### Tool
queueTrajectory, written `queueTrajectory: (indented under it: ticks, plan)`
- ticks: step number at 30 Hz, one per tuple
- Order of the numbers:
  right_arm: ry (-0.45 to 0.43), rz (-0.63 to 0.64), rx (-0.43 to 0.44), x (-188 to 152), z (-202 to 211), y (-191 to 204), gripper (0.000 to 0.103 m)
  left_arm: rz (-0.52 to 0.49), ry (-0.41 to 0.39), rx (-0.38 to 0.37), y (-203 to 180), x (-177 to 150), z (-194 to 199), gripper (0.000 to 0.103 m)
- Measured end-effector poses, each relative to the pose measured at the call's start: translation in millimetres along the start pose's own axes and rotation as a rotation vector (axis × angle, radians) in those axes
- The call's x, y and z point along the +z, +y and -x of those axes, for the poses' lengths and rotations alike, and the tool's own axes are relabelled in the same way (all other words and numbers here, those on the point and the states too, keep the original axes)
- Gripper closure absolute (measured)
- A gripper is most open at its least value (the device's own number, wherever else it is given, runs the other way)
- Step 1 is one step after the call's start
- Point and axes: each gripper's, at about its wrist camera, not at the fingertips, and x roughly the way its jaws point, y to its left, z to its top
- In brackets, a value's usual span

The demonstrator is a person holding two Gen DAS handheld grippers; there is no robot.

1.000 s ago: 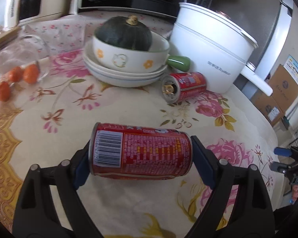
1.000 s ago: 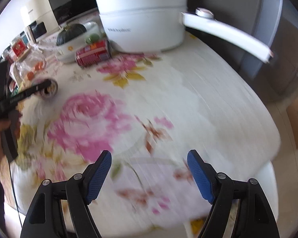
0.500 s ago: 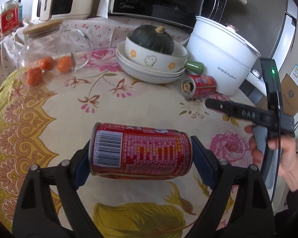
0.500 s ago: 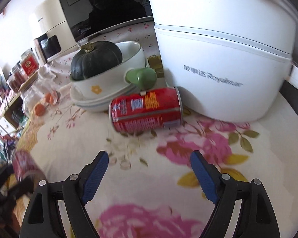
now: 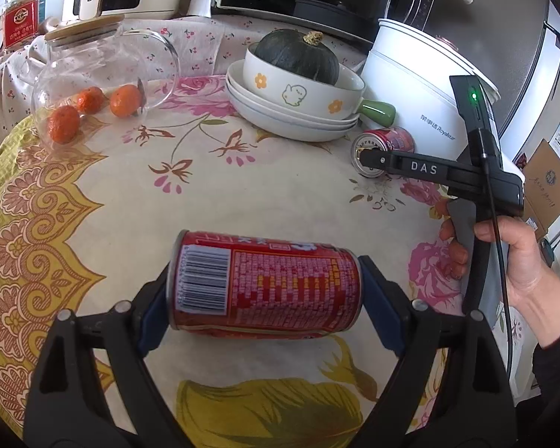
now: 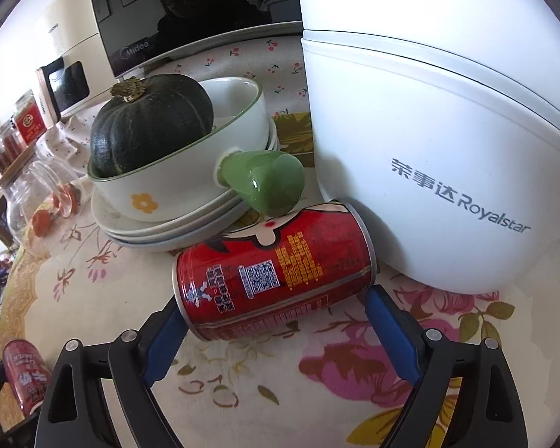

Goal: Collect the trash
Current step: 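Grasp a red can with the left tool while the right tool grasps another red can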

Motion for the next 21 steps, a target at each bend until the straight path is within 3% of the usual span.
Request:
queueTrajectory:
  ticks: [13, 21]
  plan:
    - [-0.017, 0.005, 0.046, 15, -6, -2, 0.011, 0.001, -0.004, 0.001, 0, -1, -1, 0.014]
    - [0.02, 0.035, 0.047, -12, 26, -4, 0.012, 0.017, 0.013, 0.003, -7, 1, 0, 0.014]
